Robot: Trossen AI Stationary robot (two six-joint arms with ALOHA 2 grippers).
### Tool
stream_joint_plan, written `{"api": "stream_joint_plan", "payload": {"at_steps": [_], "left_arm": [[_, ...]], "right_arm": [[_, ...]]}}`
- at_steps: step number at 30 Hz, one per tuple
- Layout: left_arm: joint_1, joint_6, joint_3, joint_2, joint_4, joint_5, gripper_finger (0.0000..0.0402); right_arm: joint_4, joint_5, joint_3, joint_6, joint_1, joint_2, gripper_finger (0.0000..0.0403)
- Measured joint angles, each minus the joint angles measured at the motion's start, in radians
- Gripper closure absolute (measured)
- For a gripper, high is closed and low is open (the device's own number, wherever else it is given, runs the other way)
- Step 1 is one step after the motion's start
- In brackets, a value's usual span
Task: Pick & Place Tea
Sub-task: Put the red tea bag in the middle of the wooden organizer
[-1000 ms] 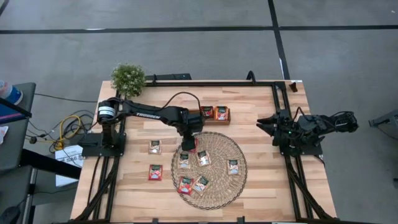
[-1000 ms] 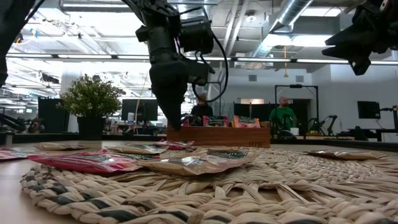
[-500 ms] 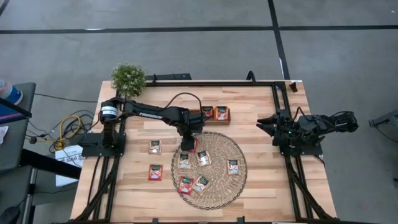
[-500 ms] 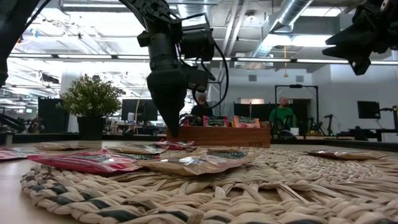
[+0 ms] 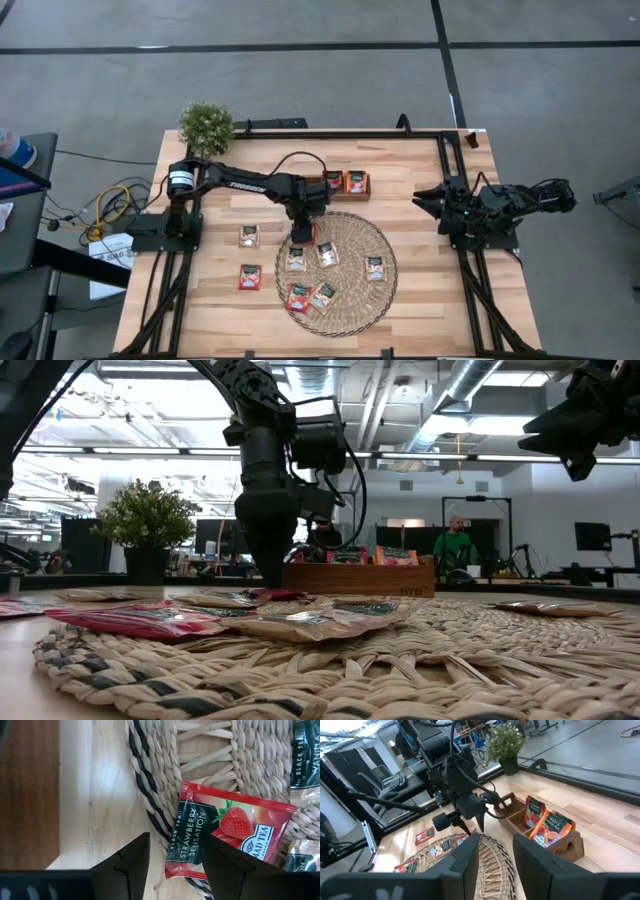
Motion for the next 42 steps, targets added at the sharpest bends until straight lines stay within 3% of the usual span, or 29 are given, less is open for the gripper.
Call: {"api": "stream_joint_plan", "payload": {"at_steps": [7,21,30,42], "left_arm": [[0.0,0.0,0.0,0.0,0.001,-0.017,0.0265],[0.0,-0.008,0.0,0.0,0.006,-0.047,0.0394],[0.0,-0.036,0.0,-0.019,0.003,-0.046,0.0401],[-0.002,-0.101,0.0,-0.149,-0.012,-0.05,0.0401]], "right_arm": [[-0.006,0.0,0.0,0.0,0.0,0.0,0.029],[-0.007,0.0,0.0,0.0,0.0,0.0,0.029],[-0.018,0.0,0.0,0.0,0.0,0.0,0.029],[-0.017,0.0,0.0,0.0,0.0,0.0,0.029]]}}
